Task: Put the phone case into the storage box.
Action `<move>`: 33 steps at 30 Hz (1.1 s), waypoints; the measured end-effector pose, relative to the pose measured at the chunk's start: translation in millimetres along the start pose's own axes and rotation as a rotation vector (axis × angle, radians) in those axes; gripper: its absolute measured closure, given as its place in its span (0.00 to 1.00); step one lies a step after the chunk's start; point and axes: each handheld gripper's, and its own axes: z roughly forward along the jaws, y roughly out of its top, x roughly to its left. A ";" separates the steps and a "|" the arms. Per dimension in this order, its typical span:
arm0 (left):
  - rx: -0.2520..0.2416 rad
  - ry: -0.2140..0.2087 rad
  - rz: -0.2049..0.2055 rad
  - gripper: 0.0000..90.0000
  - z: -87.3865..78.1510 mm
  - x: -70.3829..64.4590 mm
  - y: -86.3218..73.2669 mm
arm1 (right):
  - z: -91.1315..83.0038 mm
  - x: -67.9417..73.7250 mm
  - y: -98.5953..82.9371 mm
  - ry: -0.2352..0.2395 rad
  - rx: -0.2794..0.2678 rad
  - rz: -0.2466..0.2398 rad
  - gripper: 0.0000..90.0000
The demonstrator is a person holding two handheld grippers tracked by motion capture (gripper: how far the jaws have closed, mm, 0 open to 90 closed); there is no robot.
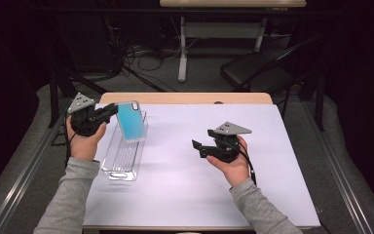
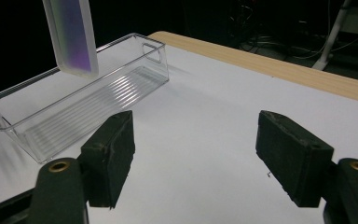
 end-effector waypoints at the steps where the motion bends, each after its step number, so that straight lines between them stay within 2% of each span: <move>1: 0.002 -0.003 0.002 0.92 1.2 2.0 1.0 | -0.8 -0.8 -0.2 -0.002 0.001 0.000 0.31; 5: 0.007 0.011 0.012 0.92 5.2 6.7 3.7 | -2.7 -3.4 -1.0 -0.008 0.001 0.005 0.31; 18: 0.000 0.026 0.001 0.92 18.9 30.4 5.7 | -8.5 -8.8 -3.2 -0.031 0.003 0.010 0.31; 30: -0.020 0.027 0.045 0.92 34.1 46.1 3.4 | -15.0 -13.6 -8.9 -0.059 0.002 0.021 0.31; 33: -0.026 0.011 0.052 0.92 38.7 50.3 1.0 | -16.2 -14.5 -10.3 -0.063 0.000 0.025 0.31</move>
